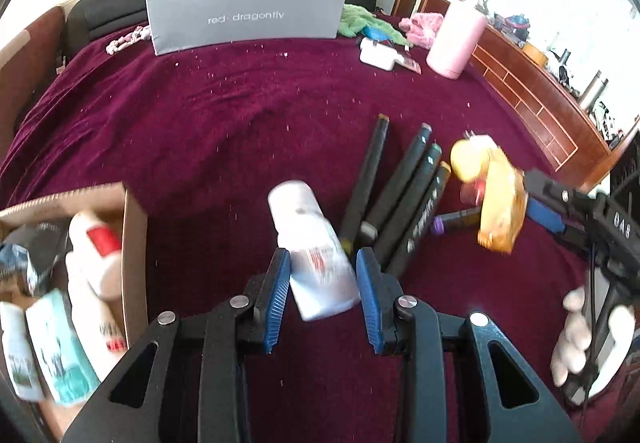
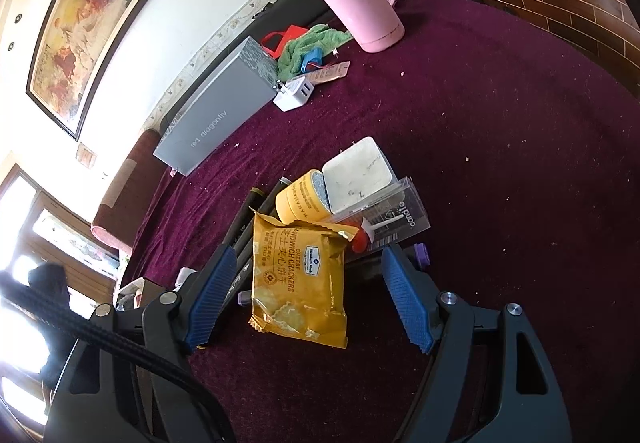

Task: Organize objects
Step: 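Grasp a black yellow-capped marker with the right tool while the left tool holds the bottle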

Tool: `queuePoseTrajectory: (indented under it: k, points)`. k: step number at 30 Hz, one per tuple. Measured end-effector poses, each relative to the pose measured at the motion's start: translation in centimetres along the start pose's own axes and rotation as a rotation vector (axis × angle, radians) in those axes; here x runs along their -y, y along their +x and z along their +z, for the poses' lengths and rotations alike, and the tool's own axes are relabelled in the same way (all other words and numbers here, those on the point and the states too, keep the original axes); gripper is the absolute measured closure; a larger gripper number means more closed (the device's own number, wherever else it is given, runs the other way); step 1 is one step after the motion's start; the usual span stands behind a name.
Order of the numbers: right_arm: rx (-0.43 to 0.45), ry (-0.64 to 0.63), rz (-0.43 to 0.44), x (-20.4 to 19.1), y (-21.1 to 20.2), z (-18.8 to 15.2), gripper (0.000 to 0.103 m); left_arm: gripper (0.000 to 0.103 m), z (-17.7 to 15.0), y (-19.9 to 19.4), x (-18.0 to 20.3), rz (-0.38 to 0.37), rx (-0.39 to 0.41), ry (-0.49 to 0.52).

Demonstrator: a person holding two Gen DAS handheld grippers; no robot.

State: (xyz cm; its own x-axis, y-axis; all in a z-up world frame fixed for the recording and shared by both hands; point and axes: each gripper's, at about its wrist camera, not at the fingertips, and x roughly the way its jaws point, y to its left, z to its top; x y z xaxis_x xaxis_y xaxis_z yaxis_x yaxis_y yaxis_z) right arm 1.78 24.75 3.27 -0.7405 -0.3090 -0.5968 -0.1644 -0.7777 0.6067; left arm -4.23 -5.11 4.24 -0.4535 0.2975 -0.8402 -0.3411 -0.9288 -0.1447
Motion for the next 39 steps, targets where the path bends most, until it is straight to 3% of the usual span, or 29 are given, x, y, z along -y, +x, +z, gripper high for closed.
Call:
queuePoseTrajectory:
  k: [3,8,10,14,18,20,24,30,34,36,39]
  points:
    - [0.003,-0.011,-0.007,-0.2,-0.1,-0.2,0.028,0.074,0.1,0.2,0.4,0.040,0.010,0.031]
    - [0.005,-0.018,-0.019,-0.3,-0.1,-0.3,0.028,0.072,0.6,-0.3,0.8,0.037,0.051,0.021]
    - [0.005,-0.015,-0.016,-0.3,-0.1,-0.3,0.028,0.063,0.8,0.3,1.0,0.098,0.041,0.034]
    - [0.004,-0.016,-0.014,-0.4,-0.1,-0.4,0.028,0.063,1.5,2.9,0.5,0.132,0.007,0.022]
    - [0.003,-0.020,-0.015,-0.5,0.0,-0.4,0.028,0.063,1.4,3.2,-0.4,0.065,0.022,-0.035]
    - [0.004,-0.019,-0.016,-0.4,0.0,-0.4,0.028,0.073,0.9,2.9,-0.7,0.028,0.029,-0.053]
    - [0.005,-0.023,-0.017,-0.4,0.0,-0.4,0.027,0.074,-0.5,1.6,-1.4,-0.027,0.042,-0.104]
    - [0.027,-0.030,-0.025,-0.6,-0.2,-0.5,0.027,0.074,-5.1,-1.7,-1.0,-0.077,0.027,-0.158]
    - [0.121,-0.046,-0.044,-1.9,-2.4,-0.4,0.027,0.074,-8.4,-2.8,-0.6,-0.101,0.001,-0.163]
    - [0.100,-0.040,0.017,-3.3,-3.0,-0.3,0.026,0.074,-8.8,-3.1,-0.5,-0.097,0.007,-0.144]
    - [-0.034,-0.039,0.141,-6.8,-1.4,0.6,0.026,0.074,-9.2,-3.1,-0.9,-0.115,0.026,-0.163]
